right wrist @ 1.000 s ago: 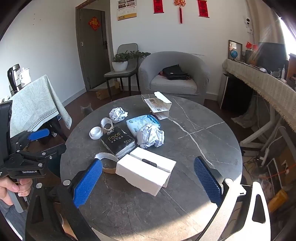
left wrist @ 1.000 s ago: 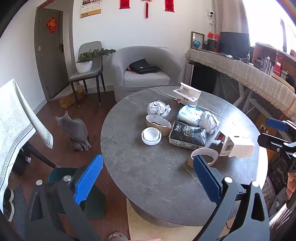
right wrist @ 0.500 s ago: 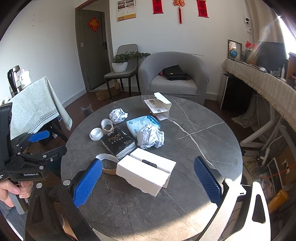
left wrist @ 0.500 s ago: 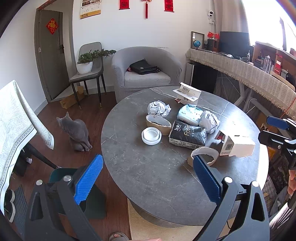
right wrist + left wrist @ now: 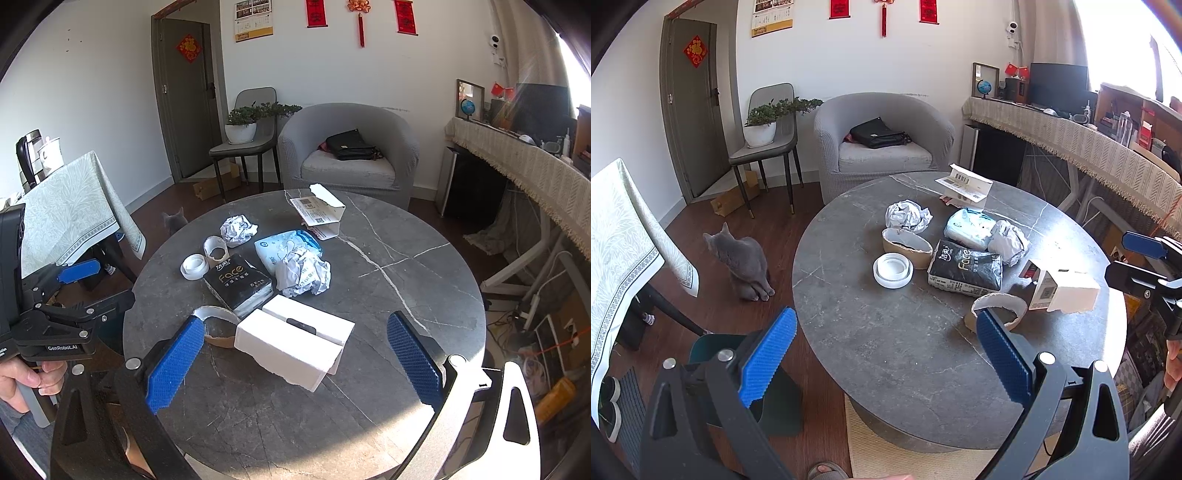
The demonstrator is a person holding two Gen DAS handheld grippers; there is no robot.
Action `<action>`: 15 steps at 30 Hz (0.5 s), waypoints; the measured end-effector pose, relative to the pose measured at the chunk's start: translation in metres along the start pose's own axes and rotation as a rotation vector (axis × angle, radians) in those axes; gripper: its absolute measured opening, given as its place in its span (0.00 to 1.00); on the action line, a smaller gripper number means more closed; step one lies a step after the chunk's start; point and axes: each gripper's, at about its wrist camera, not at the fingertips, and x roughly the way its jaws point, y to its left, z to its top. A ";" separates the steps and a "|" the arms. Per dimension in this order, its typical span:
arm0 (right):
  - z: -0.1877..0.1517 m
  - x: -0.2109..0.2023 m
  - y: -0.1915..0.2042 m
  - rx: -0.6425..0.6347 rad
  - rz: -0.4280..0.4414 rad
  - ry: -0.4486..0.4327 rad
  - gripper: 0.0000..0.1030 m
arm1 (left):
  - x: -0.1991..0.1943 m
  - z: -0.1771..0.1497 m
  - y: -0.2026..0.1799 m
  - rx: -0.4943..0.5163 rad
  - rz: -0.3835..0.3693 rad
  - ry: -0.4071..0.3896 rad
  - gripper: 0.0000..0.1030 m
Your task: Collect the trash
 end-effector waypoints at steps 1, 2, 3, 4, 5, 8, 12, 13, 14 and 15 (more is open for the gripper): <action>0.000 0.000 -0.001 0.001 0.000 0.000 0.97 | 0.000 0.000 0.000 -0.001 0.000 0.000 0.97; 0.000 0.000 -0.001 0.002 0.000 0.000 0.97 | 0.000 0.000 0.000 -0.001 0.000 0.000 0.97; -0.001 0.001 -0.001 0.002 0.001 0.000 0.97 | 0.000 0.000 0.000 -0.002 -0.001 -0.001 0.97; -0.001 0.001 -0.001 0.003 0.001 0.001 0.97 | -0.001 0.000 -0.001 -0.001 -0.001 -0.001 0.97; -0.001 0.001 -0.001 0.003 0.000 0.002 0.97 | 0.000 0.000 -0.001 0.000 -0.001 -0.001 0.97; -0.002 0.002 -0.001 0.003 -0.001 0.004 0.97 | 0.000 0.000 -0.001 -0.001 -0.002 -0.001 0.97; -0.003 0.002 -0.002 0.003 -0.001 0.003 0.97 | -0.001 0.000 0.000 -0.005 -0.004 -0.001 0.97; -0.003 0.002 -0.001 0.002 -0.001 0.003 0.97 | -0.001 0.001 0.000 -0.006 -0.005 0.000 0.97; -0.003 0.002 -0.002 0.003 -0.001 0.003 0.97 | -0.001 0.001 0.001 -0.006 -0.005 0.000 0.97; -0.003 0.002 -0.002 0.004 -0.001 0.003 0.97 | -0.001 0.001 0.001 -0.006 -0.005 0.000 0.97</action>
